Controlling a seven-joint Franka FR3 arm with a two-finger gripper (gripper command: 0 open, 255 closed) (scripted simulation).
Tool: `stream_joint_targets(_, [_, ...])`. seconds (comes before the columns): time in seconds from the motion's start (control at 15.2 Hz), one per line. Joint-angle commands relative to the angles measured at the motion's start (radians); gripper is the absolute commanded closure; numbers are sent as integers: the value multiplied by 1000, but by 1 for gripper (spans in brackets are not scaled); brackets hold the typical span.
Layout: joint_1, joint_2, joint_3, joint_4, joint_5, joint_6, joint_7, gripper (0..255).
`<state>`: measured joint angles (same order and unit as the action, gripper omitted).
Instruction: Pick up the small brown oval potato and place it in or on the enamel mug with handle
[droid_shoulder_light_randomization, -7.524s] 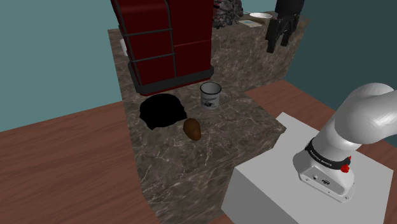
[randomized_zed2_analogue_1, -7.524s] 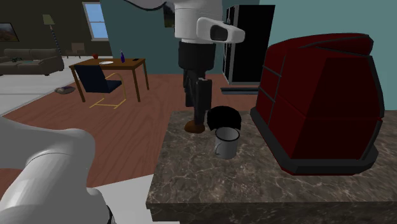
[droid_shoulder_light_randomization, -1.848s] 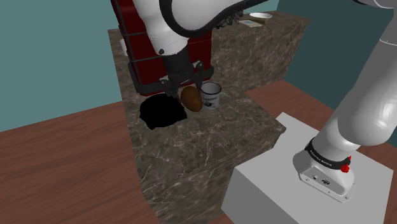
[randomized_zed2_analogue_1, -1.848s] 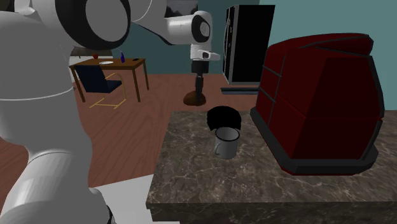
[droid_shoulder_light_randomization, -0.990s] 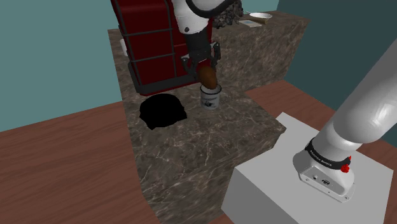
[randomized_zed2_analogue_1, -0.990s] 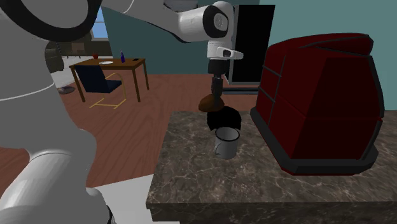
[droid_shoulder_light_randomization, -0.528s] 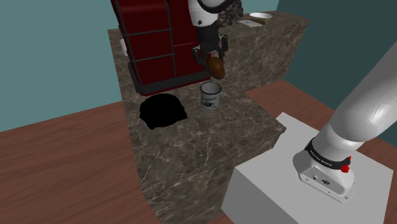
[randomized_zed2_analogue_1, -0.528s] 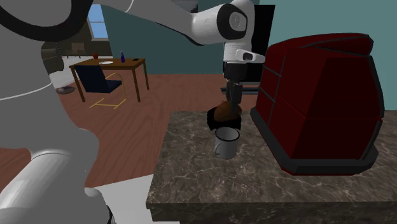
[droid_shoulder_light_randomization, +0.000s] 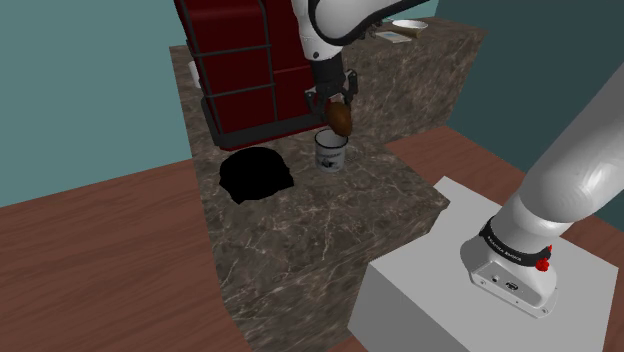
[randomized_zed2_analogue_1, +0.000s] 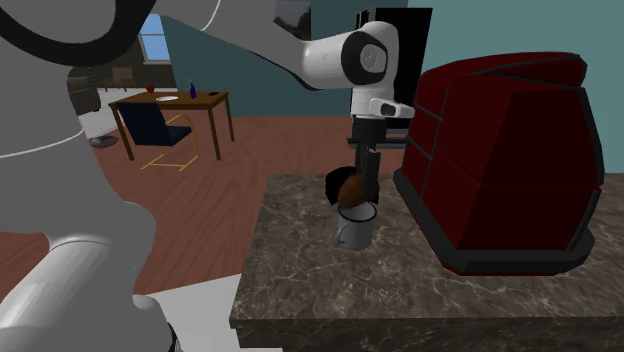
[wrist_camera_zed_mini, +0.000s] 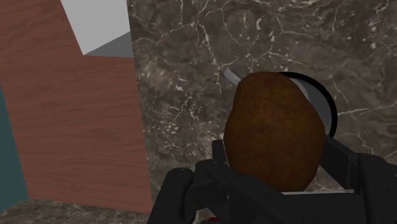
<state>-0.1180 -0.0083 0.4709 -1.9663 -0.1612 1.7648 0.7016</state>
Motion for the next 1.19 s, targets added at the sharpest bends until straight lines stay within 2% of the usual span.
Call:
stream_joint_targets(0.0, [0,8,0,-22,-5,29,7,255])
stream_joint_targets(0.26, [1,26,1,-59,-15,80,21,255])
stream_joint_targets(0.73, [2,26,0,-59,-15,80,21,255])
stream_joint_targets(0.79, [1,24,0,-61,-14,80,20,0])
stream_joint_targets(1.12, [2,26,0,-59,-15,80,21,0])
